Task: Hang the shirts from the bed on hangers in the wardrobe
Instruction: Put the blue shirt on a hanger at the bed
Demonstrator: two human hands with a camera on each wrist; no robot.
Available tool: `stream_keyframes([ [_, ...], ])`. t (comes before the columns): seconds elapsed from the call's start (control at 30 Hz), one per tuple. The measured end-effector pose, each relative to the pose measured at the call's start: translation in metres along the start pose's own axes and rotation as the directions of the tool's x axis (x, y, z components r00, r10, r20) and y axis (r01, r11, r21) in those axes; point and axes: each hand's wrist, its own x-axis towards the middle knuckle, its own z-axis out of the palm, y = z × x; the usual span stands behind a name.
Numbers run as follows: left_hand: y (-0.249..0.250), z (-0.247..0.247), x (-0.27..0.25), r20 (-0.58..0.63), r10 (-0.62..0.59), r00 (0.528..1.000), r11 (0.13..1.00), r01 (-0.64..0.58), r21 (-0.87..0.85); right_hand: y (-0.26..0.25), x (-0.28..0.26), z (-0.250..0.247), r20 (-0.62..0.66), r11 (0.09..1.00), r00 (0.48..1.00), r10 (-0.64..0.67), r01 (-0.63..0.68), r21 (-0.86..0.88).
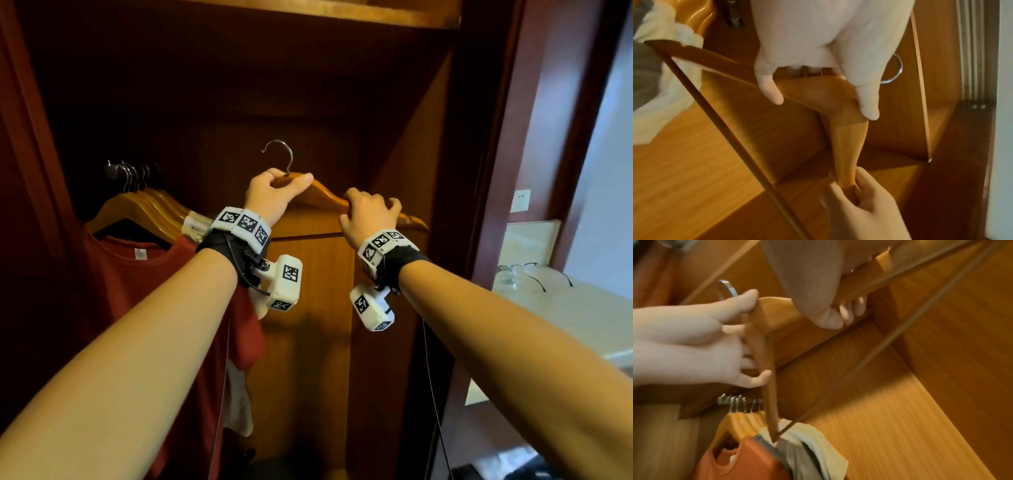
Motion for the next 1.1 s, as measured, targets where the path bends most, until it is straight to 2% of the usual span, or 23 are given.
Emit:
stream_keyframes([
  [0.1, -0.006, -0.003, -0.027, 0.076, -0.015, 0.997, 0.993, 0.024, -0.112, -0.015, -0.035, -0.003, 0.003, 0.999, 1.0, -0.005, 0.005, 0.053],
  [0.17, -0.015, -0.001, -0.046, 0.113, 0.0, 0.994, 0.983, 0.021, -0.184, -0.017, -0.06, -0.009, 0.01, 0.995, 0.999, 0.036, -0.037, 0.09],
  [0.3, -0.029, 0.008, -0.085, 0.235, 0.029, 0.972, 0.967, 0.032, -0.253, -0.004, -0.109, -0.027, 0.009, 0.992, 0.993, 0.115, -0.115, 0.054],
  [0.43, -0.046, 0.028, -0.123, 0.381, -0.007, 0.924, 0.939, 0.137, -0.315, 0.024, -0.156, -0.048, 0.014, 0.975, 0.977, 0.215, -0.215, 0.049],
  [0.53, -0.055, 0.051, -0.15, 0.442, -0.05, 0.896, 0.906, 0.227, -0.357, 0.05, -0.192, -0.063, 0.035, 0.949, 0.952, 0.305, -0.307, 0.069],
  [0.6, -0.054, 0.073, -0.168, 0.464, -0.064, 0.883, 0.888, 0.263, -0.377, 0.066, -0.215, -0.073, 0.035, 0.932, 0.933, 0.358, -0.359, 0.046],
  [0.73, -0.045, 0.128, -0.209, 0.495, -0.063, 0.867, 0.825, 0.325, -0.463, 0.094, -0.256, -0.091, -0.056, 0.904, 0.91, 0.412, -0.416, -0.103],
  [0.87, -0.029, 0.195, -0.257, 0.567, -0.029, 0.823, 0.754, 0.39, -0.528, 0.143, -0.298, -0.121, -0.062, 0.85, 0.871, 0.487, -0.489, -0.195],
  [0.97, -0.014, 0.247, -0.294, 0.617, 0.023, 0.786, 0.713, 0.42, -0.562, 0.194, -0.338, -0.152, -0.06, 0.832, 0.847, 0.528, -0.53, -0.167],
  [1.1, 0.014, 0.321, -0.341, 0.69, 0.066, 0.721, 0.704, 0.456, -0.544, 0.264, -0.391, -0.194, -0.073, 0.815, 0.816, 0.573, -0.577, -0.058],
])
